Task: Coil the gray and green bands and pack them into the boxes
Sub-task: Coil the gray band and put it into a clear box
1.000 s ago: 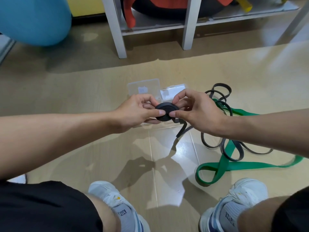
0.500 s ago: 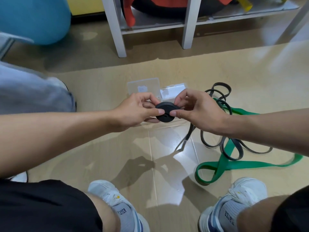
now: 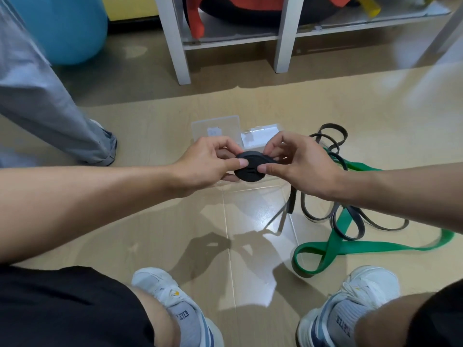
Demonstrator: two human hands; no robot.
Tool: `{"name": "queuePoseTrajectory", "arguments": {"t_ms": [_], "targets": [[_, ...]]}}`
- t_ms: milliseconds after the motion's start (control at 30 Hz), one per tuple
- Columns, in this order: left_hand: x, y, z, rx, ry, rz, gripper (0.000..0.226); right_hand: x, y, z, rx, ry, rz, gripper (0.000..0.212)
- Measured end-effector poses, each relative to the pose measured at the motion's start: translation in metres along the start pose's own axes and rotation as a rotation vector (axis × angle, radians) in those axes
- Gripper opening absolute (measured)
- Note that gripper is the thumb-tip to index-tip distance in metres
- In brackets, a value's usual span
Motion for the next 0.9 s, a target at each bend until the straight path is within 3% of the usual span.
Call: {"name": "queuePoseTrajectory", "arguments": {"t_ms": [200,300,400,567,700,900], "targets": [[-0.001,-0.001,-0.004,-0.036,0.02,-0.05,0.012,0.0,-0.005,0.0,-0.046,-0.002,-0.007,0.018],[-0.001,-0.005,-0.002,0.197,-0.002,-0.101,0.022,-0.004,-0.009,-0.007,-0.127,0.031,-0.054,0.016],[-0.002,-0.009,0.003,0.331,-0.044,-0.119,0.014,-0.01,-0.013,-0.012,-0.188,0.048,-0.105,0.014],[-0.001,-0.006,-0.001,0.237,-0.016,-0.09,0.01,-0.008,-0.008,-0.009,-0.184,0.05,-0.07,0.017],[-0.001,-0.006,-0.006,0.131,0.027,-0.074,0.013,-0.003,-0.001,-0.004,-0.017,-0.031,-0.017,0.022],[-0.003,-0.008,-0.008,0.069,0.048,-0.152,0.014,-0.002,-0.004,0.001,0.022,-0.062,-0.033,0.02]]}}
Point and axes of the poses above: each hand's wrist, its own x-axis towards the middle knuckle, its own y-axis out of the back of the hand, z = x × y, the point moved 5 cm from there along x, towards the middle knuckle, and after that the axes turned 1 degree about z, right-handed, at the moved point
